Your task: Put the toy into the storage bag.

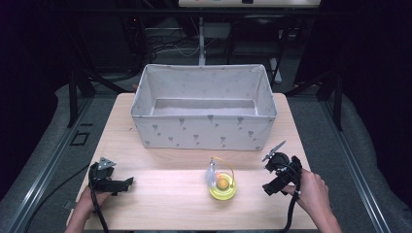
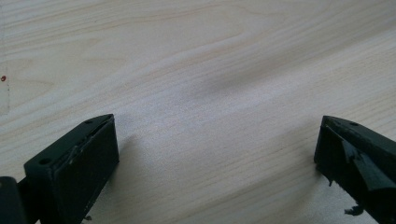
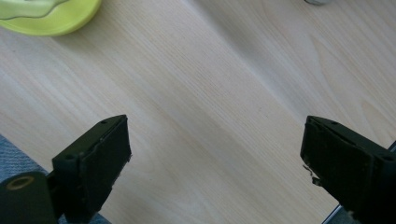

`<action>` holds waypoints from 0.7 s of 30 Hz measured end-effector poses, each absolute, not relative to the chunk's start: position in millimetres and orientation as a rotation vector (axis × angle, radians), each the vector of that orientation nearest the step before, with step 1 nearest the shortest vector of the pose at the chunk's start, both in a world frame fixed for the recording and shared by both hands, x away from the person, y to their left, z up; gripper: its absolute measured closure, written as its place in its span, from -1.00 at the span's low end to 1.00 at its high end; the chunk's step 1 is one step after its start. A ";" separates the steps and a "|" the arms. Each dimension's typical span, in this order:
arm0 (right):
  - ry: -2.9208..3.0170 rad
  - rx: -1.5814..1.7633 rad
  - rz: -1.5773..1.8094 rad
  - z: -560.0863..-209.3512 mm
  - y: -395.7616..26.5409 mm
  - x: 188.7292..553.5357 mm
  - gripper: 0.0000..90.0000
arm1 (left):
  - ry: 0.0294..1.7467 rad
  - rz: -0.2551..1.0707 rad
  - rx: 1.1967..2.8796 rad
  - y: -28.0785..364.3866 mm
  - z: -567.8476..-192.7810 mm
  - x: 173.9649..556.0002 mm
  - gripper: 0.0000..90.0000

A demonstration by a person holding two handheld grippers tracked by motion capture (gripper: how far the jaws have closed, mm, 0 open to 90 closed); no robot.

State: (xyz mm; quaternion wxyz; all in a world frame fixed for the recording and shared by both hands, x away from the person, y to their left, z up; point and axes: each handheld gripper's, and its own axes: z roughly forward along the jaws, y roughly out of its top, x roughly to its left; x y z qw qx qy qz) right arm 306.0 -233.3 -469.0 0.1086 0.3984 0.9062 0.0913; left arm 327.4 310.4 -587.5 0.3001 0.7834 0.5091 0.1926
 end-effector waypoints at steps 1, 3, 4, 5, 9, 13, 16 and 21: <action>2.664 1.176 0.287 -469.4 -232.1 305.4 -0.85 | 1.351 0.511 2.079 310.4 -587.5 327.4 -1.00; 2.680 1.146 0.264 -465.8 -229.0 304.9 -0.86 | 1.352 0.511 2.079 310.3 -587.5 327.5 -1.00; 2.685 1.140 0.268 -465.0 -227.4 304.5 -0.87 | 1.352 0.511 2.079 310.3 -587.5 327.4 -1.00; 2.692 1.130 0.260 -463.3 -225.2 304.0 -0.88 | 1.352 0.511 2.079 310.3 -587.5 327.5 -1.00; 2.712 1.109 0.288 -459.1 -218.1 302.7 -0.92 | 1.352 0.511 2.079 310.2 -587.5 327.4 -1.00; 2.732 1.081 0.301 -453.1 -210.4 301.2 -0.96 | 1.352 0.510 2.079 310.2 -587.5 327.4 -1.00; 2.754 1.066 0.336 -446.4 -204.7 300.2 -0.98 | 1.352 0.511 2.079 310.3 -587.5 327.3 -1.00; 2.788 1.031 0.366 -439.5 -194.1 298.6 -1.00 | 1.352 0.511 2.079 310.3 -587.5 327.3 -1.00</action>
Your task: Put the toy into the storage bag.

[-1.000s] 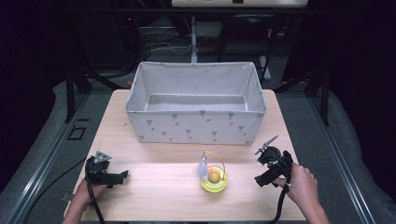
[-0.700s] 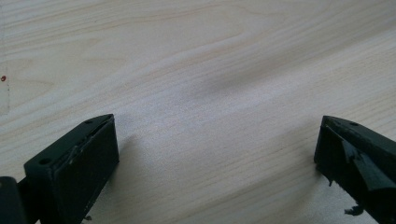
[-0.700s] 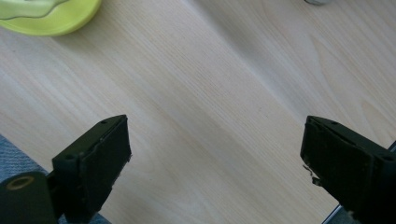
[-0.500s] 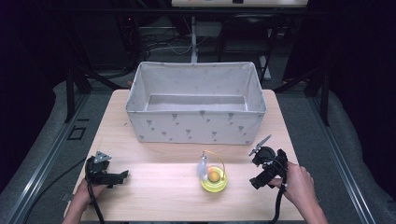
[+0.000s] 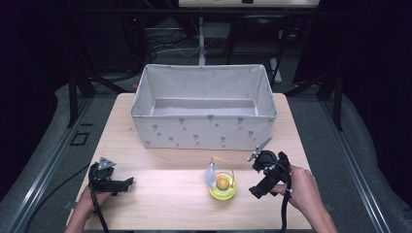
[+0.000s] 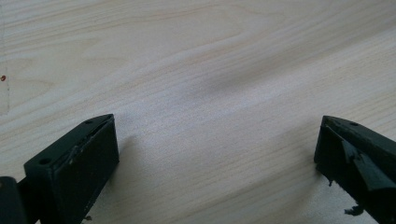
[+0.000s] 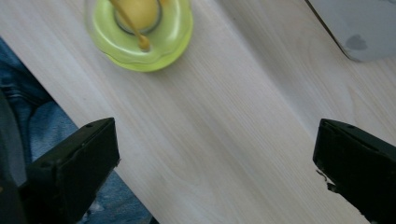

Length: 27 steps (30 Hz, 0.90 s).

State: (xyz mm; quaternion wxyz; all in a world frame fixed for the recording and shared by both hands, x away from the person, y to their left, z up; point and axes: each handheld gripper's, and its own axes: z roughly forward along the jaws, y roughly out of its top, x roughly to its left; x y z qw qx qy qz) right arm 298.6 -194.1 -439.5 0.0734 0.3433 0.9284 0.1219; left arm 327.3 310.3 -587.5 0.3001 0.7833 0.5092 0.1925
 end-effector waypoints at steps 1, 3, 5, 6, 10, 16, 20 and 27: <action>2.800 1.017 0.360 -438.1 -190.5 298.6 -1.00 | 1.352 0.511 2.079 310.2 -587.5 327.3 -1.00; 2.814 0.995 0.370 -436.5 -184.8 298.5 -1.00 | 1.352 0.511 2.079 310.2 -587.5 327.2 -1.00; 2.835 0.968 0.374 -435.2 -178.0 298.8 -1.00 | 1.352 0.511 2.079 310.2 -587.5 327.3 -1.00; 2.850 0.952 0.373 -434.1 -173.8 299.2 -1.00 | 1.352 0.511 2.079 310.2 -587.5 327.3 -1.00; 2.861 0.925 0.383 -431.9 -165.0 300.0 -0.98 | 1.352 0.511 2.079 310.2 -587.5 327.3 -1.00; 2.884 0.874 0.379 -427.4 -151.3 302.2 -0.81 | 1.352 0.511 2.079 310.2 -587.5 327.3 -1.00; 2.896 0.828 0.368 -423.5 -140.5 304.2 -0.71 | 1.352 0.511 2.079 310.2 -587.5 327.3 -1.00; 2.901 0.749 0.340 -411.1 -127.3 306.1 -0.46 | 1.352 0.511 2.080 310.3 -587.5 327.3 -1.00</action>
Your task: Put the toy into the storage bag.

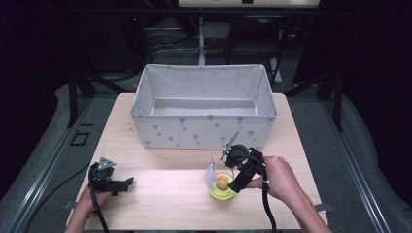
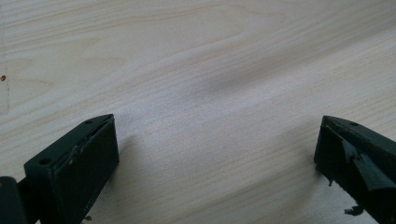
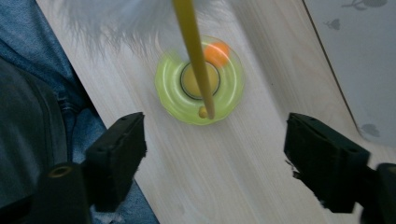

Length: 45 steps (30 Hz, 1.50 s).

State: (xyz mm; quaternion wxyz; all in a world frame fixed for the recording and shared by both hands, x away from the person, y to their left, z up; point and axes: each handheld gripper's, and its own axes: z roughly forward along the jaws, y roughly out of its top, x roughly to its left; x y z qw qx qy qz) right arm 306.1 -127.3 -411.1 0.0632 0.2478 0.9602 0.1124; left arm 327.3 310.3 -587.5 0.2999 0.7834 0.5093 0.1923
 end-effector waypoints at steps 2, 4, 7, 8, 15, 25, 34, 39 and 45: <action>2.895 0.726 0.338 -406.8 -123.5 306.7 -0.32 | 1.352 0.511 2.079 310.2 -587.5 327.3 -1.00; 2.890 0.703 0.316 -402.9 -120.2 307.5 -0.15 | 1.352 0.511 2.080 310.3 -587.5 327.3 -1.00; 2.890 0.685 0.288 -399.9 -116.2 309.1 0.03 | 1.352 0.511 2.080 310.3 -587.5 327.3 -1.00; 2.889 0.683 0.269 -398.8 -115.0 309.6 0.07 | 1.352 0.511 2.080 310.3 -587.4 327.3 -1.00; 2.911 0.654 0.246 -396.0 -109.4 314.4 0.38 | 1.352 0.510 2.081 310.3 -587.4 327.3 -1.00; 2.936 0.620 0.235 -394.0 -103.6 315.0 0.94 | 1.351 0.511 2.081 310.3 -587.4 327.3 -1.00; 2.940 0.636 0.280 -391.7 -103.8 318.8 0.95 | 1.350 0.511 2.081 310.4 -587.5 327.3 -1.00; 2.930 0.647 0.302 -387.9 -106.1 319.5 0.95 | 1.350 0.510 2.081 310.3 -587.5 327.4 -1.00; 2.909 0.671 0.311 -380.1 -110.9 320.5 0.95 | 1.351 0.511 2.080 310.3 -587.5 327.4 -1.00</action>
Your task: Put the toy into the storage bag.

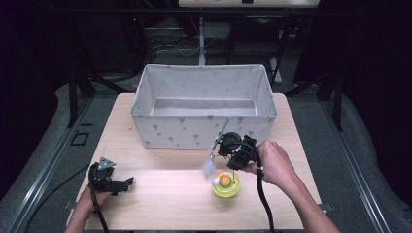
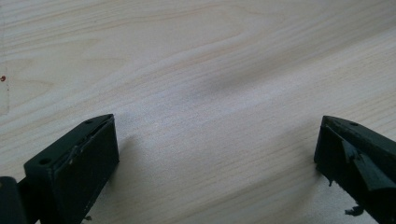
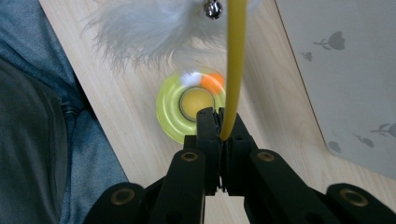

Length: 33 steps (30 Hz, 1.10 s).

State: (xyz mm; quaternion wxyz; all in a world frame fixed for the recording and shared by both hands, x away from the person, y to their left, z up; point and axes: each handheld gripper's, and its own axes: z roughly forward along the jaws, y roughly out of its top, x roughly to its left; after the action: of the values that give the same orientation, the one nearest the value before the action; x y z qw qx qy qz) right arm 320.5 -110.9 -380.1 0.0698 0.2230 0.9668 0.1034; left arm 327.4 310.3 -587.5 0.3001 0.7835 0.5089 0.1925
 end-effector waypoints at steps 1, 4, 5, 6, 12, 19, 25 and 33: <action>2.906 0.669 0.318 -379.0 -111.8 321.0 0.95 | 1.351 0.511 2.079 310.3 -587.5 327.4 -1.00; 2.896 0.679 0.327 -377.3 -113.3 322.6 0.95 | 1.351 0.511 2.080 310.3 -587.5 327.4 -1.00; 2.895 0.685 0.330 -377.2 -113.4 322.9 0.95 | 1.351 0.511 2.079 310.3 -587.5 327.4 -1.00; 2.887 0.681 0.306 -376.0 -113.7 323.7 0.95 | 1.350 0.511 2.080 310.3 -587.5 327.4 -1.00; 2.865 0.723 0.333 -374.2 -119.7 329.8 0.95 | 1.349 0.512 2.082 310.4 -587.5 327.5 -1.00; 2.842 0.782 0.345 -369.7 -129.2 339.9 0.96 | 1.350 0.514 2.079 310.4 -587.6 327.3 -1.00; 2.828 0.808 0.335 -367.0 -134.7 347.5 0.96 | 1.353 0.514 2.076 310.0 -587.8 327.8 -1.00; 2.812 0.848 0.333 -363.9 -142.5 354.2 0.96 | 1.355 0.515 2.073 309.8 -587.8 327.7 -1.00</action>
State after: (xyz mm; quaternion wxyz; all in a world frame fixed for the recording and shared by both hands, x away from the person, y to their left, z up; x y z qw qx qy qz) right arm 354.2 -142.5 -363.9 0.0926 0.2856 0.9472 0.1122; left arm 327.7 309.8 -587.8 0.3014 0.7814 0.5108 0.1940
